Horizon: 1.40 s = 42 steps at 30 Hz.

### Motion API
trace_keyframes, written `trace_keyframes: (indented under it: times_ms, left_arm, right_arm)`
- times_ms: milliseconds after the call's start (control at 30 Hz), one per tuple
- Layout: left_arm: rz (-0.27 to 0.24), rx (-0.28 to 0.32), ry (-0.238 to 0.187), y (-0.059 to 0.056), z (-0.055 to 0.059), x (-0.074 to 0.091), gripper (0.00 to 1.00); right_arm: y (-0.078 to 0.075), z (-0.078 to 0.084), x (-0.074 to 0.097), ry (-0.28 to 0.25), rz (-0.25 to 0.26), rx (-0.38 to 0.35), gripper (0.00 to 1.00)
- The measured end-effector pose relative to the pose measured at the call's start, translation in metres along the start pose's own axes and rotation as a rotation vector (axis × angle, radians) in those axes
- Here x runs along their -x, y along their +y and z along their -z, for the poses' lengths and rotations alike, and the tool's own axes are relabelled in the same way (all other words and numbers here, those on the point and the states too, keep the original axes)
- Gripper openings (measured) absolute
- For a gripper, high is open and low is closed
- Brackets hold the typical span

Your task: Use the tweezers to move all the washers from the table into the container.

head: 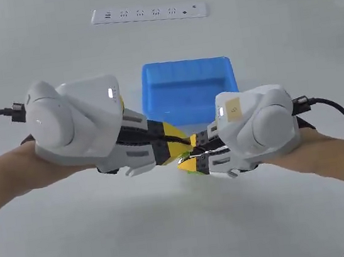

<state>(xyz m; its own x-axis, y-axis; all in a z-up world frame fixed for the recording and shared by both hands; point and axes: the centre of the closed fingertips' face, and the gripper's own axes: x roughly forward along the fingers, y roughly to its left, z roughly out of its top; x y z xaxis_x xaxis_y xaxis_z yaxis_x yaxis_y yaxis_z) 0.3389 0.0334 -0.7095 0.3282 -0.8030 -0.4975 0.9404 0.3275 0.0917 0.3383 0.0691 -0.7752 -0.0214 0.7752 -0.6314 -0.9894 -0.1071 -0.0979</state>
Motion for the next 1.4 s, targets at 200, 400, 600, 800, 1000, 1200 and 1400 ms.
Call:
trace_keyframes:
  times_ms: [200,400,600,800,1000,1200,1400]
  left_arm:
    - [-0.005,-0.006,0.003,-0.001,0.001,0.001,0.06]
    - [-0.008,-0.058,0.010,-0.001,0.000,0.001,0.06]
    - [-0.005,0.028,-0.005,0.001,-0.002,0.002,0.07]
    - [-0.007,0.052,-0.005,0.003,-0.003,0.003,0.14]
    - [-0.010,0.041,0.009,0.002,0.000,0.003,0.14]
    - [0.004,0.044,0.019,-0.004,0.003,0.005,0.14]
    - [-0.023,0.064,0.016,-0.002,0.005,0.014,0.16]
  right_arm:
    - [-0.001,0.002,-0.002,0.000,0.002,0.002,0.10]
    - [-0.001,0.003,-0.003,-0.002,0.001,-0.009,0.09]
    - [-0.001,0.003,-0.004,-0.005,0.001,-0.016,0.09]
    - [-0.003,0.003,-0.005,-0.009,0.002,-0.026,0.09]
    - [0.000,0.000,-0.001,-0.005,0.003,-0.025,0.09]
    - [-0.001,-0.002,0.002,-0.009,0.012,-0.034,0.09]
    - [-0.002,-0.004,0.007,-0.007,0.022,-0.037,0.09]
